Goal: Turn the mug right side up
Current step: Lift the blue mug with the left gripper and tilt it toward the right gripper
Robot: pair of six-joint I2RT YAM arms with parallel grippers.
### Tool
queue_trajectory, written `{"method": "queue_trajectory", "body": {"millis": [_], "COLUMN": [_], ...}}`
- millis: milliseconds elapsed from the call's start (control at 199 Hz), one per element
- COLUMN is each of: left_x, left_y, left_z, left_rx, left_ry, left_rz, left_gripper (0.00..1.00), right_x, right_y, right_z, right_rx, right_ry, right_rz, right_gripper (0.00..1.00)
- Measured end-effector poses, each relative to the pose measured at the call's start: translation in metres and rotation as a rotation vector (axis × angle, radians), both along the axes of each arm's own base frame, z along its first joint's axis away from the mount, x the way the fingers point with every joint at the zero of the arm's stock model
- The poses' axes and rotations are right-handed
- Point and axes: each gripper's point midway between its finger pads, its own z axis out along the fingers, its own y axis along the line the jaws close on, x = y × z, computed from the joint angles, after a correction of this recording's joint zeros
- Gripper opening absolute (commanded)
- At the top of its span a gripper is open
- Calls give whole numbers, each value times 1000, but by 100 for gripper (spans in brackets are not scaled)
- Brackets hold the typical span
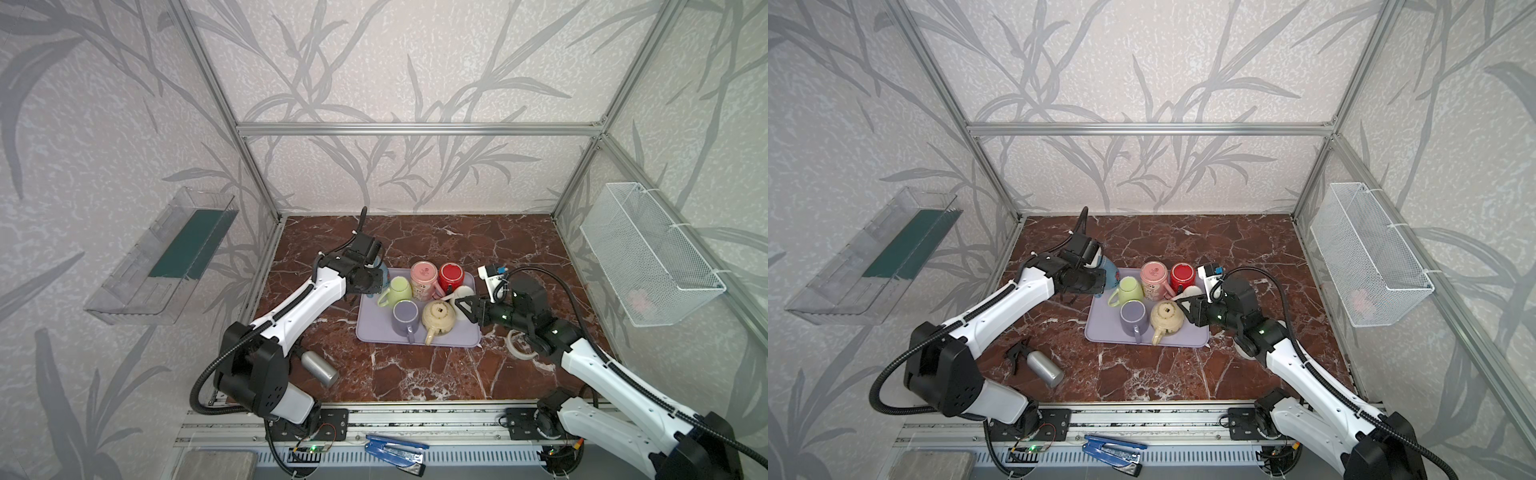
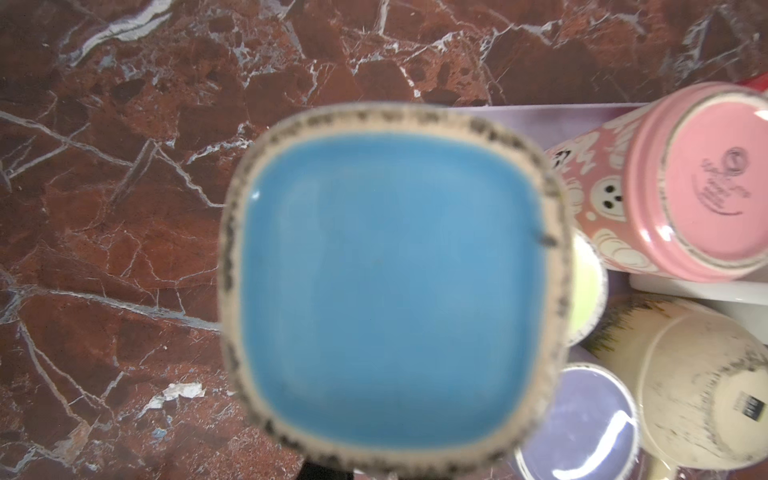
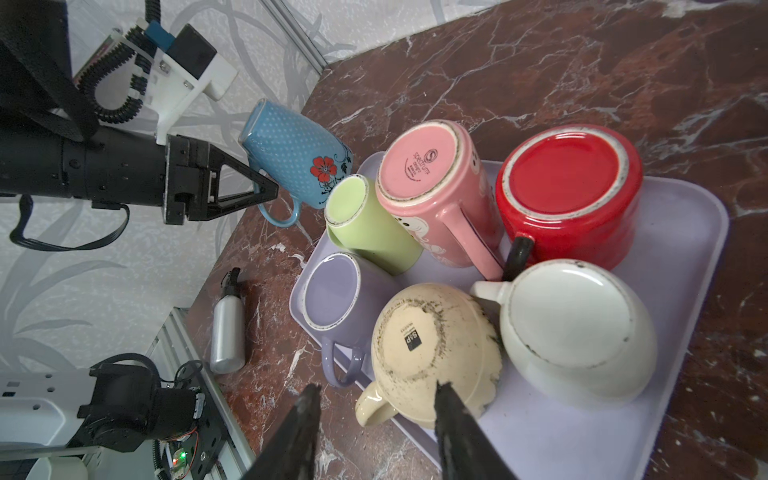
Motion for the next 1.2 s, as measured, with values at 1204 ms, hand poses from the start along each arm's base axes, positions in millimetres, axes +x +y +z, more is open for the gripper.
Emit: {"method": "queue_trajectory", "body": {"millis": [1204], "left_x": [-7], "left_y": [-107], "left_z": [134], "left_rx": [-801], "left_ry": [-297], "left_rz": [-141], "left_gripper": [0], "right_x": [10], "right_y": [48], "right_z": [63], "right_rx": [509], "right_ry": [-50], "right_rz": [229], "right_gripper": [55]}}
